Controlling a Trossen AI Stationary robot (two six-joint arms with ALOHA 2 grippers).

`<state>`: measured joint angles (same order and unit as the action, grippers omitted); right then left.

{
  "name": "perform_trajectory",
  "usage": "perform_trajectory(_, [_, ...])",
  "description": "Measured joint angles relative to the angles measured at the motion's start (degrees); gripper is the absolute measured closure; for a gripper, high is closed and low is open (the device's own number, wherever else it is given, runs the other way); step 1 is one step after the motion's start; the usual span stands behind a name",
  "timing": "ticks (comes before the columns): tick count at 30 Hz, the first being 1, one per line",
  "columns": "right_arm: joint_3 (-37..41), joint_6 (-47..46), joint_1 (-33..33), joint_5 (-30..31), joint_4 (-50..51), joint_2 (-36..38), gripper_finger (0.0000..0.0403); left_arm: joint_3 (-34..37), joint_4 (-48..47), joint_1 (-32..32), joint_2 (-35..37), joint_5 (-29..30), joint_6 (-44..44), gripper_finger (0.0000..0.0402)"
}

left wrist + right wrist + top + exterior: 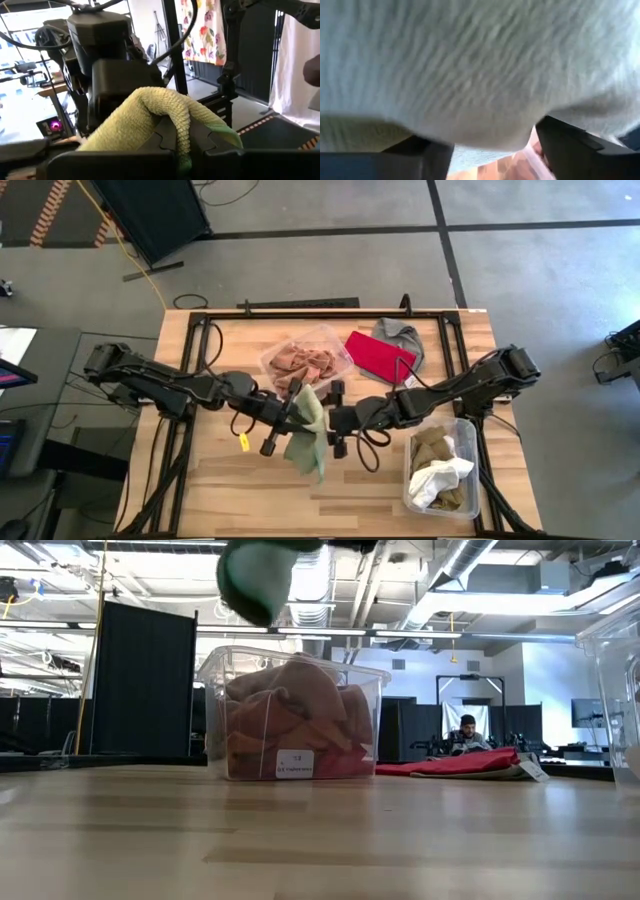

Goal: Sort towels by color in basket
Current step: Put the green towel into the bottom transparent bin

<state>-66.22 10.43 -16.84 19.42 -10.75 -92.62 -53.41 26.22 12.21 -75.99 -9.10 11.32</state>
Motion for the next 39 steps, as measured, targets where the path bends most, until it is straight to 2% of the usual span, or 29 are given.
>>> perform_trajectory(5, [0.00,2.06,-1.17,0.04,-1.32,-0.13,0.0189,0.00,-0.74,0.68,0.04,0.00,1.81,0.0400])
perform_trajectory(11, [0.00,2.88,-1.25,0.04,-0.94,-0.11,0.0357,0.04,-2.31,0.74,0.04,-0.06,1.91,0.0400])
perform_trajectory(12, [0.00,3.38,-1.43,0.16,-0.65,-0.03,0.0376,0.07,-2.55,0.74,0.04,-0.05,1.87,0.0400])
perform_trajectory(18, [0.00,1.86,-3.05,0.79,3.61,2.64,0.0380,0.09,-3.02,0.76,-0.08,-0.07,1.45,0.0400])
perform_trajectory(27, [0.00,-5.96,-10.01,9.03,20.07,12.61,0.0380,0.13,2.20,0.88,-0.94,0.14,1.93,0.0400])
perform_trajectory(33, [-0.02,-13.47,-14.61,11.83,29.51,19.12,0.0380,-1.00,14.28,0.65,-8.92,0.17,1.98,0.0400])
perform_trajectory(39, [-0.02,-24.42,-18.66,12.07,41.27,23.81,0.0380,-10.07,16.94,0.11,-20.29,0.10,1.52,0.0399])
